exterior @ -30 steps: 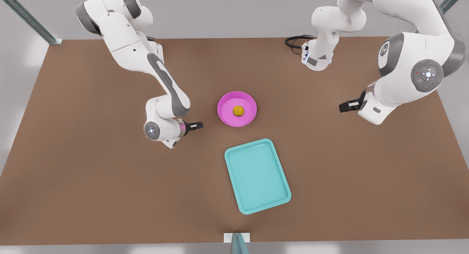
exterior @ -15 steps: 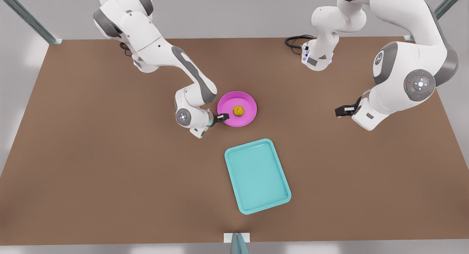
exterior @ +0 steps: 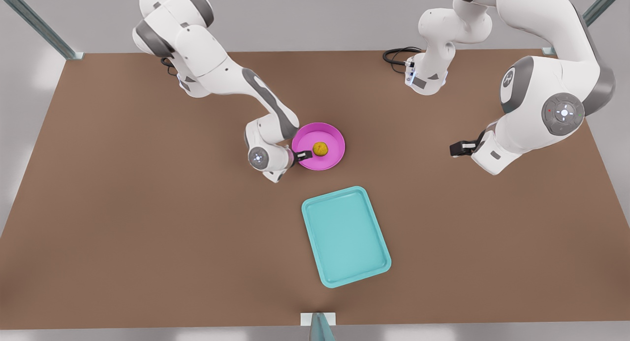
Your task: Place the orange on the plate with the left arm and the plate on the tray with the right arm
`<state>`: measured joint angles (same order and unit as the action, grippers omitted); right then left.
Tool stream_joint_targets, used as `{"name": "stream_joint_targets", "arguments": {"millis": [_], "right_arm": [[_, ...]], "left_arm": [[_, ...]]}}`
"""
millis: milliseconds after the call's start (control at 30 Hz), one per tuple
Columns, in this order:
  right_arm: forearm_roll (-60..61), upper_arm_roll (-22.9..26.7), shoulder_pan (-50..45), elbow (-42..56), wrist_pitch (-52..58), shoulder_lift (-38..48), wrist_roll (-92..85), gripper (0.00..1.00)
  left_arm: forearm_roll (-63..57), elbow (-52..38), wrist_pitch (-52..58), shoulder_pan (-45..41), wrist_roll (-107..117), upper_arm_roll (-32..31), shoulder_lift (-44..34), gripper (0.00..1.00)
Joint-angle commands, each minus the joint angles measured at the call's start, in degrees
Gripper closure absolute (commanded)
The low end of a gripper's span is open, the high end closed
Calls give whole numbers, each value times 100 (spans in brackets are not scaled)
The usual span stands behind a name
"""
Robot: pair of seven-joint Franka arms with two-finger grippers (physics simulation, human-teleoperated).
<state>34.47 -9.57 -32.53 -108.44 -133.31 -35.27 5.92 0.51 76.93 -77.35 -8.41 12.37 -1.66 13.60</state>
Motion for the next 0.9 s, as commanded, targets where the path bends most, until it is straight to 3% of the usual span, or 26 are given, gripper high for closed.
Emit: {"name": "stream_joint_targets", "arguments": {"millis": [0,67,100,133,200,433,867], "right_arm": [[7,-1,-17,-1,-55,-50,102,0],[7,-10,-43,8,-55,-59,94,0],[7,-10,-52,8,-55,-59,94,5],[7,-10,-52,8,-46,-59,94,22],[-10,-18,-52,16,-38,-103,94,43],[-10,-62,-43,69,50,-94,85,79],[43,-177,255,956,393,266,199,79]], "left_arm": [[-7,-2,-8,-38,-130,-1,-7,0],[-7,-2,-8,-38,-130,-1,-7,0],[-7,-2,-8,-38,-130,-1,-7,0],[-7,-2,-8,-38,-130,-1,-7,0],[1,-2,9,-47,-121,-1,-15,0],[1,-2,18,-47,-104,-89,-15,0],[-25,-2,27,-126,-95,-89,-15,0]]}}
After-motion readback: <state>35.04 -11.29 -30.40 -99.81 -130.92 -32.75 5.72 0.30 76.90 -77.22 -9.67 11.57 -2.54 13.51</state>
